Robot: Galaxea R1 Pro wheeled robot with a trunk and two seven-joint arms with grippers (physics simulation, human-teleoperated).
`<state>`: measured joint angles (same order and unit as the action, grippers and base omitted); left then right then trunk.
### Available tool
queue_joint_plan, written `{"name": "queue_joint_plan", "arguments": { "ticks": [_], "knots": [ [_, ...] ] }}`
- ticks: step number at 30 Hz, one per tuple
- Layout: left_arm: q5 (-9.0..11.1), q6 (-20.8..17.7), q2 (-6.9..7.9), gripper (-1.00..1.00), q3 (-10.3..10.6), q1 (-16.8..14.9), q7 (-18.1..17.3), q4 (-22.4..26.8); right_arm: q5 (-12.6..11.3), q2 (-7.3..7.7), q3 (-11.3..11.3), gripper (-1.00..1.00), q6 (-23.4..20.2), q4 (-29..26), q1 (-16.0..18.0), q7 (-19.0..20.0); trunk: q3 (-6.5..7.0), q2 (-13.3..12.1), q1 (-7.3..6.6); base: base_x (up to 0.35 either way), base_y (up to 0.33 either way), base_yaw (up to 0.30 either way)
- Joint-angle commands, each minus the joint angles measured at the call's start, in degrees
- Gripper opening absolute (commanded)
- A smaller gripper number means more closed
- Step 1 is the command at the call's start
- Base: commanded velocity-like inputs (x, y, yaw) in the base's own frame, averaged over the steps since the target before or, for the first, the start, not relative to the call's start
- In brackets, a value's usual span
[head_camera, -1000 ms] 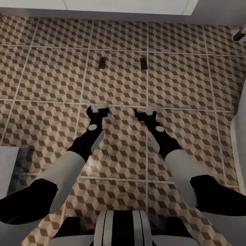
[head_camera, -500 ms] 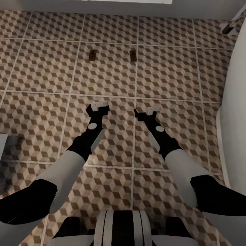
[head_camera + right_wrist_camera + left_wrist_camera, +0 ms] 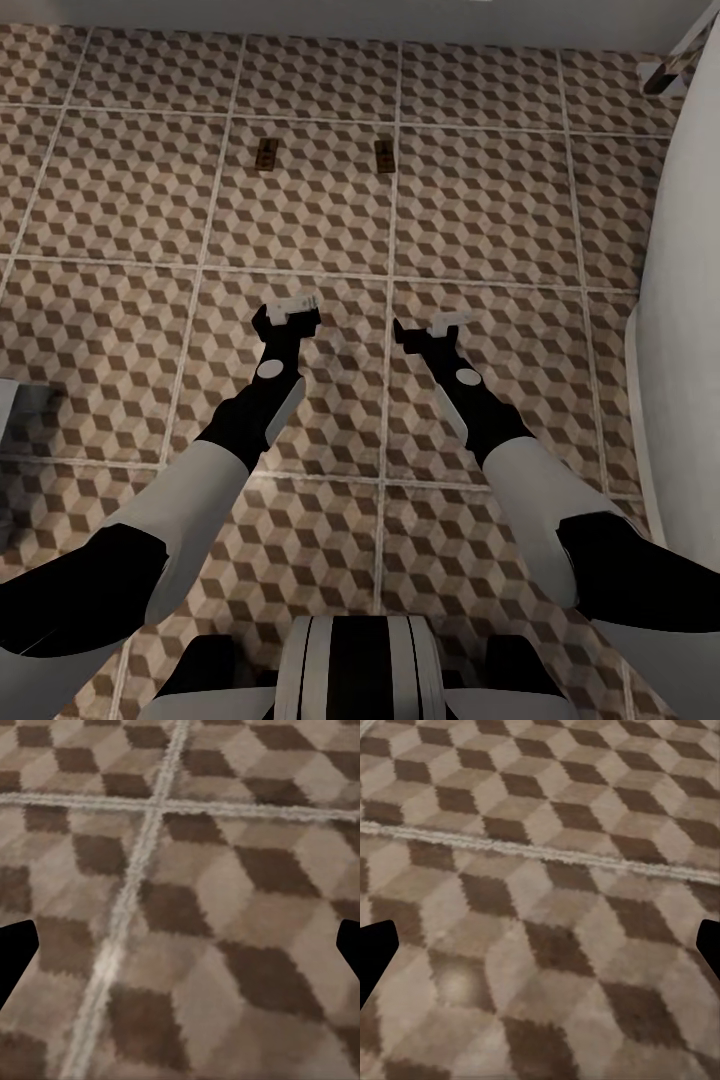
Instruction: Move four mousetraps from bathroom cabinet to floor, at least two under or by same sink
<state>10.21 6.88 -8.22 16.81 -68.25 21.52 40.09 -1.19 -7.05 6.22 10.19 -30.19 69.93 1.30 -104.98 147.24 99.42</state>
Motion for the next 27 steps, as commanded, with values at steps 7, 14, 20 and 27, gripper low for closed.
{"name": "queue_joint_plan", "arguments": {
  "ticks": [7, 14, 20, 27],
  "knots": [
    [0.6, 0.3, 0.05, 1.0, 0.3, 0.0, 0.4, 0.1, -0.1, 0.01, 0.0, 1.0, 0.2, 0.0, 0.0, 0.1, -0.02, 0.0, -0.01, -0.004, -0.002, 0.0],
    [0.6, 0.2, 0.05, 1.0, 0.3, 0.0, 0.4, 1.0, 0.0, 0.02, 0.0, 1.0, 0.2, 0.0, 0.0, 0.0, -0.02, 0.0, -0.01, 0.0, 0.0, 0.0],
    [0.6, 0.2, 0.04, 1.0, 0.4, 0.0, 0.4, 1.8, 0.0, 0.02, 0.0, 1.0, 0.2, 0.0, 0.0, 0.0, -0.02, 0.0, -0.01, 0.0, 0.0, 0.0],
    [0.5, 0.2, 0.05, 1.0, 0.5, 0.0, 0.4, 2.8, 0.0, 0.06, 0.0, 1.0, 0.2, 0.0, 0.0, 0.0, -0.02, 0.0, -0.01, 0.0, 0.0, 0.0]
  ]
}}
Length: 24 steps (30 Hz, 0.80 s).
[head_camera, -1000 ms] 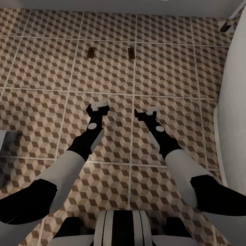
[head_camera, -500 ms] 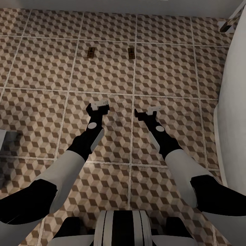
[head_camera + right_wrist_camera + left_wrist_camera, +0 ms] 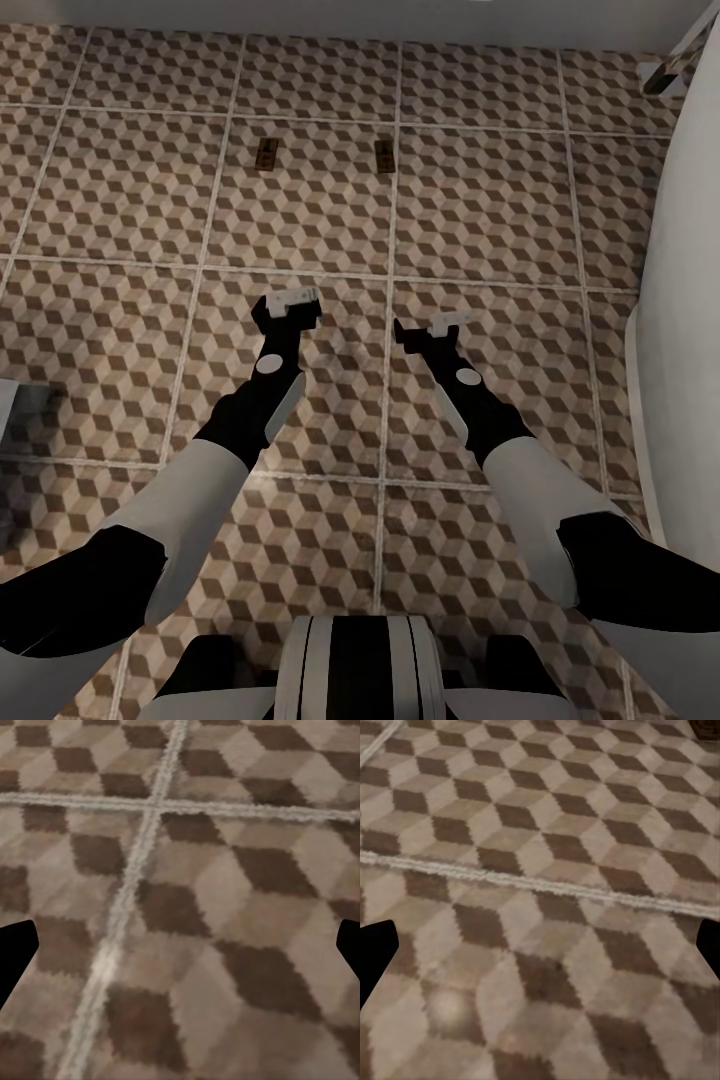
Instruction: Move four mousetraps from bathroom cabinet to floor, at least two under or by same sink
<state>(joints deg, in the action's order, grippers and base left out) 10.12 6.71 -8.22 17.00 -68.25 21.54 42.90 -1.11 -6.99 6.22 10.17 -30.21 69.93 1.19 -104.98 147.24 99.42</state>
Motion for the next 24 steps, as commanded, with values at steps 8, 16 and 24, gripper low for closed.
{"name": "queue_joint_plan", "arguments": {
  "ticks": [8, 16, 24],
  "knots": [
    [0.6, 0.2, 0.05, 1.0, 0.3, 0.0, 0.3, 0.1, -0.1, 0.04, 0.0, 1.0, 0.2, 0.1, 0.0, 0.1, 0.2, 0.0, -0.03, 0.0, 0.0, 0.0],
    [0.6, 0.1, 0.05, 1.0, 0.3, 0.0, 0.3, 0.2, -0.1, 0.1, 0.0, 1.0, 0.2, 0.1, 0.0, 0.1, 1.97, -0.1, -0.24, 0.0, 0.0, 0.0],
    [0.6, 0.1, 0.05, 1.0, 0.4, 0.0, 0.3, 0.2, -0.1, 0.16, 0.0, 1.0, 0.2, 0.0, 0.0, 0.1, 3.74, -0.2, -0.45, 0.0, 0.0, 0.0]
  ]
}}
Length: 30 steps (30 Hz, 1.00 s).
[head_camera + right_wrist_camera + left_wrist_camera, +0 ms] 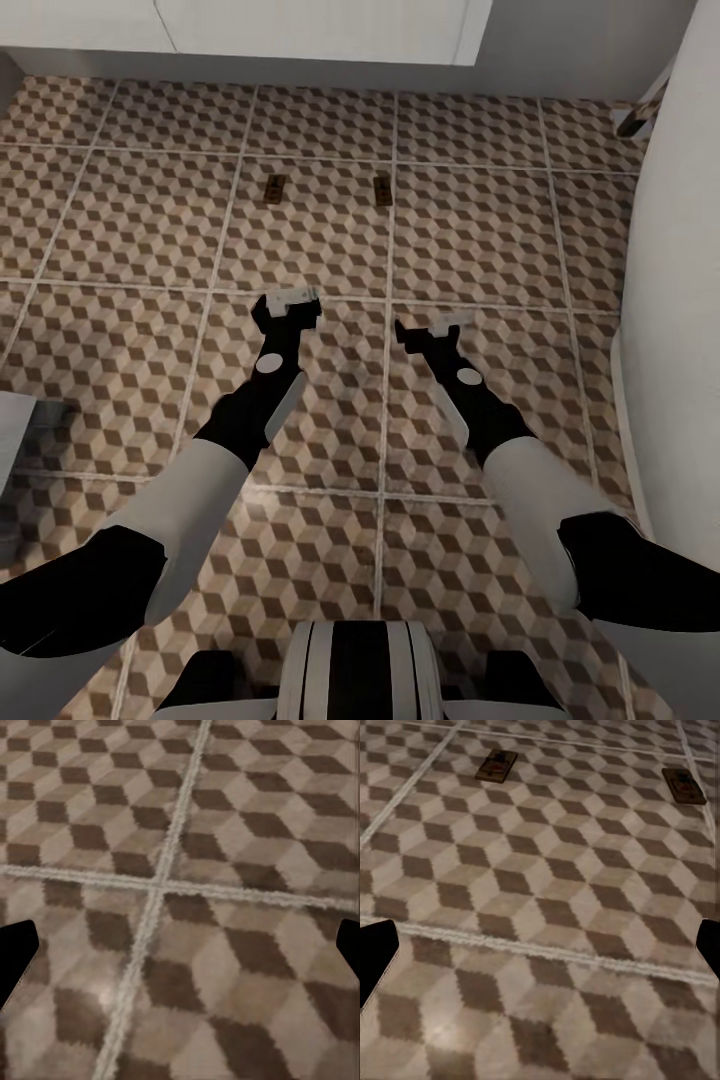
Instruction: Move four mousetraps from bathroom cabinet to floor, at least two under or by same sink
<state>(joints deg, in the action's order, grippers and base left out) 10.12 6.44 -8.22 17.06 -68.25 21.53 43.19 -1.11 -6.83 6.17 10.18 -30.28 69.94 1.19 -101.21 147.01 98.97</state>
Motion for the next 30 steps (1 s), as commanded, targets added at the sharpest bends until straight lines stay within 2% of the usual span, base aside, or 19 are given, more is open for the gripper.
{"name": "queue_joint_plan", "arguments": {
  "ticks": [1, 30],
  "knots": [
    [0.6, 0.3, 0.05, 1.0, 0.3, 0.0, 0.4, 0.0, -0.1, 0.02, 0.0, 1.0, 0.2, 0.1, 0.0, 0.1, 0.2, 0.0, -0.03, 0.0, 0.0, 0.0],
    [0.6, 0.3, 0.05, 1.0, 1.2, 0.0, 0.4, -0.2, -0.1, 0.1, 0.0, 1.0, 0.2, 0.1, 0.0, 0.1, 6.4, -0.4, -0.75, 0.0, 0.0, 0.0]
  ]
}}
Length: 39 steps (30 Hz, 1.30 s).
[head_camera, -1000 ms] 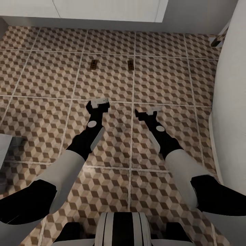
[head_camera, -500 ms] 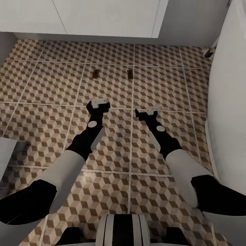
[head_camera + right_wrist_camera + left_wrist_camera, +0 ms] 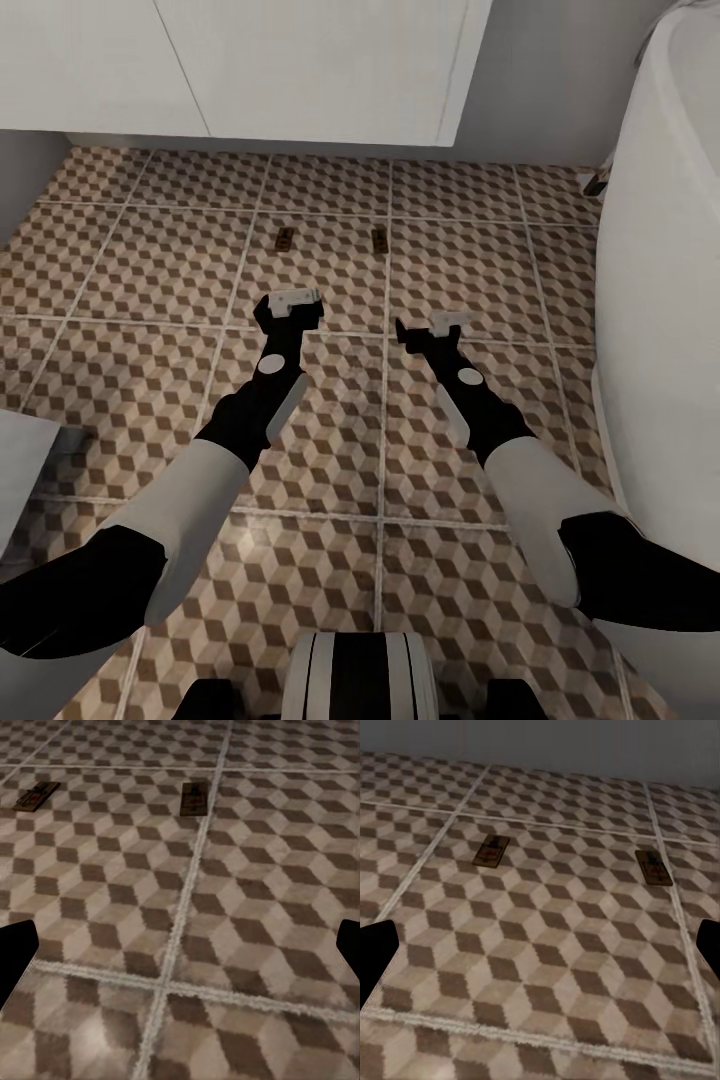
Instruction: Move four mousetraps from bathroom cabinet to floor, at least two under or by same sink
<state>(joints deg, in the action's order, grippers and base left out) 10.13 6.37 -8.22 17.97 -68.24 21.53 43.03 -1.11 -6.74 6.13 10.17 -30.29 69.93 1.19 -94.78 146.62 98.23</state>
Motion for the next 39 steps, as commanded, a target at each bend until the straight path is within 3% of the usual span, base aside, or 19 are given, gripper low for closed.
{"name": "queue_joint_plan", "arguments": {
  "ticks": [1, 12, 30, 39],
  "knots": [
    [0.6, 0.3, 0.05, 1.0, 0.3, 0.0, 0.4, 0.0, -0.1, 0.01, 0.0, 1.0, 0.2, 0.1, 0.0, 0.1, -0.03, 0.0, -0.01, 0.0, 0.0, 0.0],
    [0.6, 0.4, 0.05, 1.0, 0.6, 0.0, 0.4, -0.1, -0.1, 0.04, 0.0, 1.0, 0.2, 0.0, 0.0, 0.1, -0.03, 0.0, -0.01, 0.0, 0.0, 0.0],
    [0.6, 0.3, 0.05, 1.0, 0.7, 0.0, 0.4, -0.1, -0.1, 0.12, -0.1, 1.0, 0.2, -0.2, 0.0, 0.0, 3.96, -0.2, -0.47, 0.0, 0.0, 0.0],
    [0.6, 0.4, 0.05, 1.0, 0.8, 0.0, 0.4, -0.1, -0.1, 0.66, 0.0, 1.0, 0.2, -0.3, 0.0, 0.0, 4.38, -0.2, -0.47, 0.0, 0.0, 0.0]
  ]
}}
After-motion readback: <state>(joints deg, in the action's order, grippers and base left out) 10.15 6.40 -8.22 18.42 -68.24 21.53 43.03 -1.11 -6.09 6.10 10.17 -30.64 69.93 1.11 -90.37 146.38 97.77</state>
